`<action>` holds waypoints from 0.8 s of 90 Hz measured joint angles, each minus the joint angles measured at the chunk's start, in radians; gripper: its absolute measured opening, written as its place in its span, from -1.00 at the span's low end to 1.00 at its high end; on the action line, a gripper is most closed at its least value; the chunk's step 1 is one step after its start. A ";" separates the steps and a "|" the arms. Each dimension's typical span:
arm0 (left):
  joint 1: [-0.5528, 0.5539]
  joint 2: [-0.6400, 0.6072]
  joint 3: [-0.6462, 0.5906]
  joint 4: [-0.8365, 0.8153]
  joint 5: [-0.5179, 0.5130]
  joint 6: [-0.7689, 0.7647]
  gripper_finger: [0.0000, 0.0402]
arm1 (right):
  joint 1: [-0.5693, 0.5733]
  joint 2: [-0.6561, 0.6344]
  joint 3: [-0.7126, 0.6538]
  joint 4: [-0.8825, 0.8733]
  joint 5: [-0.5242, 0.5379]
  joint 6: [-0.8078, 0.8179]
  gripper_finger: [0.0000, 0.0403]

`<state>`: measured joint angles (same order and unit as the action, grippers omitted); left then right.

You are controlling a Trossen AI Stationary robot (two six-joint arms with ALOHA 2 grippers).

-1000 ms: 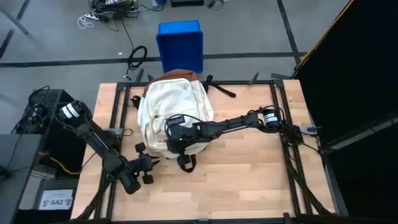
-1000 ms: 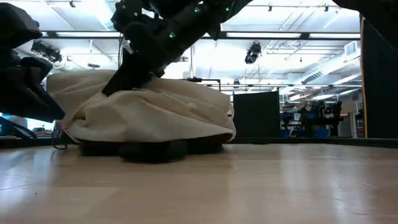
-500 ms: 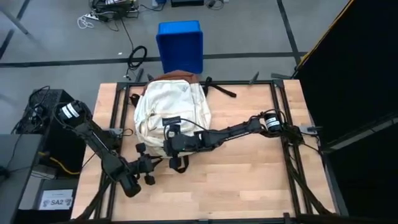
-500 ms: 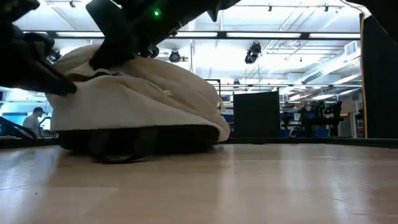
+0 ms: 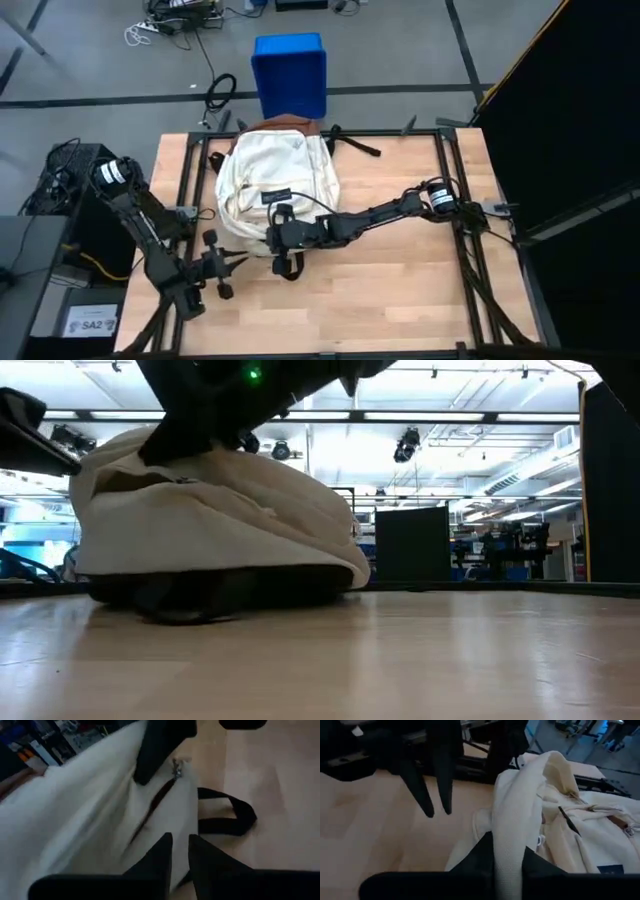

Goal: Unpack backpack
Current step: Close the white backpack

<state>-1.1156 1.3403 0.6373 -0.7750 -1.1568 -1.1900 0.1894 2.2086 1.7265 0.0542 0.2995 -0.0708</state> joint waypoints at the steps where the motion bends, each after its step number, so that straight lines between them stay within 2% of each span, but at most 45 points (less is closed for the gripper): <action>1: -0.001 0.000 0.000 0.000 0.003 -0.001 -0.82 | 0.000 -0.005 -0.010 0.008 0.000 0.002 -1.00; 11: 0.000 0.000 0.000 -0.024 0.025 -0.022 -0.82 | 0.000 -0.078 -0.151 0.126 0.009 0.026 -1.00; 24: 0.001 0.000 -0.003 -0.089 0.025 -0.081 -0.82 | -0.002 -0.224 -0.408 0.361 0.012 0.082 -1.00; 36: 0.016 0.000 -0.029 -0.130 -0.011 -0.133 -0.82 | -0.002 -0.309 -0.574 0.547 0.012 0.117 -1.00; 54: 0.118 -0.020 -0.047 -0.122 -0.020 -0.115 -0.82 | -0.002 -0.317 -0.614 0.576 0.001 0.135 -1.00; 72: 0.197 -0.104 -0.047 0.062 0.042 0.156 -0.80 | -0.004 -0.316 -0.614 0.577 -0.026 0.137 -1.00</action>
<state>-0.9187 1.2360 0.5900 -0.7132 -1.1149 -1.0335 0.1852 1.8923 1.1130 0.6308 0.2733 0.0665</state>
